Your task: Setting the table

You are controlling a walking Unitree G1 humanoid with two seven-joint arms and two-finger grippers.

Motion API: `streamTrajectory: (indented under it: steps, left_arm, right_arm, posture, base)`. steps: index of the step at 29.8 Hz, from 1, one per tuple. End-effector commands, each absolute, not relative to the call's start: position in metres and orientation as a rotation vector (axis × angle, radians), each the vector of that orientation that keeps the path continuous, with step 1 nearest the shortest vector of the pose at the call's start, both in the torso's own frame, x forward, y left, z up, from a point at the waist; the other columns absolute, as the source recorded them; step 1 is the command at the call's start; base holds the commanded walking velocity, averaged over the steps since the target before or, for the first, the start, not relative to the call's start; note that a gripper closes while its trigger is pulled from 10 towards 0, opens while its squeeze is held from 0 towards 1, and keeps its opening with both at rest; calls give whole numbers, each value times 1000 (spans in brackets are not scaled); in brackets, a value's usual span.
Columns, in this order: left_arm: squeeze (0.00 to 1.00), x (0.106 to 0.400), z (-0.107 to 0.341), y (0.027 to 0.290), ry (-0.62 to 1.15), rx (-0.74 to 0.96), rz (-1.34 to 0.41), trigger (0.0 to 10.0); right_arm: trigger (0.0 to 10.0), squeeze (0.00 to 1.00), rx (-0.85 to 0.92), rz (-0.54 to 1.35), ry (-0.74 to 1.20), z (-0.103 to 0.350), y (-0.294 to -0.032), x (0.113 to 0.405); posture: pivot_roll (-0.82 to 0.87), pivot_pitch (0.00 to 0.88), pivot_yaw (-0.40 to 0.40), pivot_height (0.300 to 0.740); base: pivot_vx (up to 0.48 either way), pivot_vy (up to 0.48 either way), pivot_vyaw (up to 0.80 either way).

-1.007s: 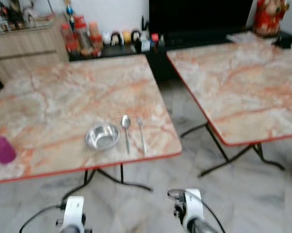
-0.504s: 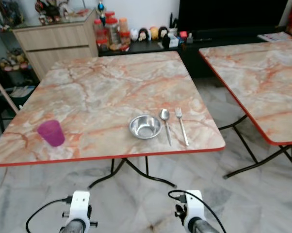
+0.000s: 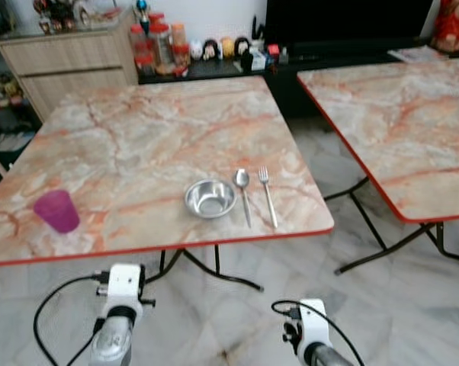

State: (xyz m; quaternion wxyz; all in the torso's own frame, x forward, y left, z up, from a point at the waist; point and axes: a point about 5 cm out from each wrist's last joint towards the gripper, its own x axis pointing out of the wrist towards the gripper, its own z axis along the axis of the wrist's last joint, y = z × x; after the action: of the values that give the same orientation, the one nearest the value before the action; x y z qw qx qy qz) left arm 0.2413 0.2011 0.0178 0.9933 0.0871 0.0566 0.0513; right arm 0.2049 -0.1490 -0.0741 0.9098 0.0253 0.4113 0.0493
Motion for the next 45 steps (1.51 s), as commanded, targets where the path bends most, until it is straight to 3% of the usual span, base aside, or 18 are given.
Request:
streamTrajectory:
  steps: [1, 5, 6, 8, 9, 13, 19, 20, 25, 28, 33, 42, 45]
  left_arm:
    - [0, 235, 21, 202, 105, 204, 108, 10000]
    - [0, 222, 33, 202, 67, 218, 123, 10000]
    - [918, 222, 44, 201, 34, 215, 138, 10000]
    - [918, 222, 48, 201, 23, 213, 142, 10000]
    - [1000, 227, 59, 199, -16, 201, 144, 10000]
    - [1000, 241, 78, 193, -83, 189, 122, 10000]
    - [1000, 286, 108, 171, -143, 97, 15, 10000]
    - [0, 294, 110, 165, -137, 82, -6, 10000]
    - [0, 294, 111, 164, -129, 82, -9, 10000]
    - [0, 325, 127, 131, -79, -51, -135, 10000]
    - [0, 345, 122, 110, 83, -68, -179, 10000]
    - [0, 360, 129, 99, 137, -121, -168, 10000]
    - [0, 363, 140, 104, 46, -140, -161, 10000]
  right_arm:
    - [10000, 0, 47, 115, 849, -74, -147, 205]
    - [10000, 0, 38, 125, 856, -75, -148, 204]
    - [10000, 0, 37, 130, 855, -75, -147, 204]
    - [10000, 0, 37, 132, 855, -74, -147, 204]
    - [10000, 0, 36, 134, 854, -74, -147, 205]
    - [10000, 0, 34, 138, 854, -74, -146, 205]
    - [10000, 0, 37, 138, 851, -73, -144, 207]
    - [10000, 0, 39, 135, 850, -73, -144, 208]
    - [10000, 0, 40, 135, 849, -73, -144, 208]
    - [10000, 0, 51, 122, 845, -72, -143, 209]
    - [10000, 0, 52, 113, 846, -72, -145, 209]
    - [10000, 0, 58, 104, 847, -73, -146, 208]
    - [10000, 0, 60, 97, 847, -73, -148, 207]
  posture:
    - [131, 0, 36, 740]
    - [146, 0, 28, 740]
    - [146, 0, 28, 740]
    - [146, 0, 28, 740]
    - [148, 0, 25, 740]
    - [150, 0, 22, 740]
    - [130, 0, 30, 740]
    - [130, 0, 30, 740]
    - [130, 0, 30, 740]
    - [106, 0, 41, 740]
    - [96, 0, 44, 740]
    - [75, 0, 51, 740]
    - [71, 0, 52, 740]
  base:
    - [0, 0, 0]
    - [0, 0, 0]
    - [0, 0, 0]
    - [0, 0, 0]
    - [0, 0, 0]
    - [0, 0, 0]
    - [0, 0, 0]
    - [0, 0, 0]
    - [0, 0, 0]
    - [0, 0, 0]
    - [0, 0, 0]
    - [0, 0, 0]
    - [0, 0, 0]
